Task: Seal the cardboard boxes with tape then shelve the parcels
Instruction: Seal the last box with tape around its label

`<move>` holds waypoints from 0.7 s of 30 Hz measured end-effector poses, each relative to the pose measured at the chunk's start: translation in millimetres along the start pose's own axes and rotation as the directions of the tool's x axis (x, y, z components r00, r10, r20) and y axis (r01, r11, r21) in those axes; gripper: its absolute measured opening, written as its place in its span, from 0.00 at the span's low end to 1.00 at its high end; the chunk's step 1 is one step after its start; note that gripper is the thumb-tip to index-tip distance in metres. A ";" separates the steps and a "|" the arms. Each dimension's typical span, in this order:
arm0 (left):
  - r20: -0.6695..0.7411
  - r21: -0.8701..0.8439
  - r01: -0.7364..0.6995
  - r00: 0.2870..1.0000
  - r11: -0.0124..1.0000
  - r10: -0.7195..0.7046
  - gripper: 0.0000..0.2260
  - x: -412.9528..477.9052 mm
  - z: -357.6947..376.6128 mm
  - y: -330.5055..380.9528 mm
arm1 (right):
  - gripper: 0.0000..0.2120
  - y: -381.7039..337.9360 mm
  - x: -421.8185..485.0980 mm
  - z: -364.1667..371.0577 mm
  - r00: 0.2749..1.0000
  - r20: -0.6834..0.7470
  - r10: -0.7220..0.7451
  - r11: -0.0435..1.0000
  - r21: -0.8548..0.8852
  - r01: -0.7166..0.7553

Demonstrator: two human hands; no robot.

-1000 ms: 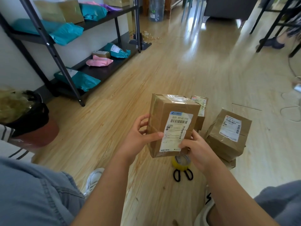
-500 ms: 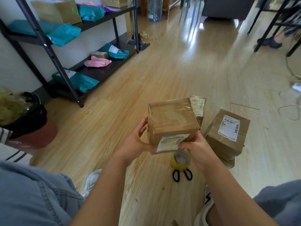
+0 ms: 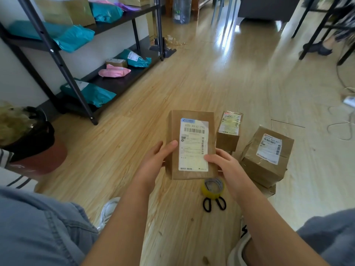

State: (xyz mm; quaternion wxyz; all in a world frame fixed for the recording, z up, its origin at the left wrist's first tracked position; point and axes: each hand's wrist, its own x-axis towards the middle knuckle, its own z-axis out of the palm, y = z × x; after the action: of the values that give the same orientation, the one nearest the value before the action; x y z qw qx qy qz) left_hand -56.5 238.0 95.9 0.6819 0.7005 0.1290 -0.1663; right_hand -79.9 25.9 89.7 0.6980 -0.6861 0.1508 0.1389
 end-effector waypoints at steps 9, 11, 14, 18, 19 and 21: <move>-0.034 -0.115 0.111 0.993 0.987 -0.116 0.19 6.0 0.6 -10.5 | 0.24 0.1 1.3 1.4 0.998 -0.064 -0.013 0.997 -0.077 0.008; -0.033 -0.091 0.122 0.992 0.988 -0.125 0.19 7.0 1.1 -11.9 | 0.22 0.0 1.4 2.5 0.999 -0.044 -0.013 0.994 -0.105 0.008; -0.061 -0.097 0.143 0.987 0.985 -0.149 0.20 7.5 2.0 -12.2 | 0.18 -1.1 1.1 4.4 1.000 -0.023 0.000 0.993 -0.116 -0.003; -0.083 -0.108 0.150 0.984 0.983 -0.159 0.19 4.9 3.1 -10.4 | 0.17 -1.5 1.1 4.7 1.000 -0.022 0.005 0.992 -0.126 -0.007; -0.078 -0.108 0.145 0.985 0.984 -0.154 0.19 4.5 3.1 -10.2 | 0.16 -2.7 1.1 4.6 1.000 -0.026 0.003 0.992 -0.124 -0.006; -0.051 -0.095 0.132 0.989 0.987 -0.137 0.21 3.4 4.3 -8.6 | 0.15 -6.5 0.5 4.3 0.999 -0.036 -0.007 0.992 -0.128 0.002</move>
State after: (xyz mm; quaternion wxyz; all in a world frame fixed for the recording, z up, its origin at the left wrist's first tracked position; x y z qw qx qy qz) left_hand -57.2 233.8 86.6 0.6964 0.6628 0.2029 -0.1858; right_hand -76.7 30.1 95.5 0.6499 -0.7323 0.1529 0.1342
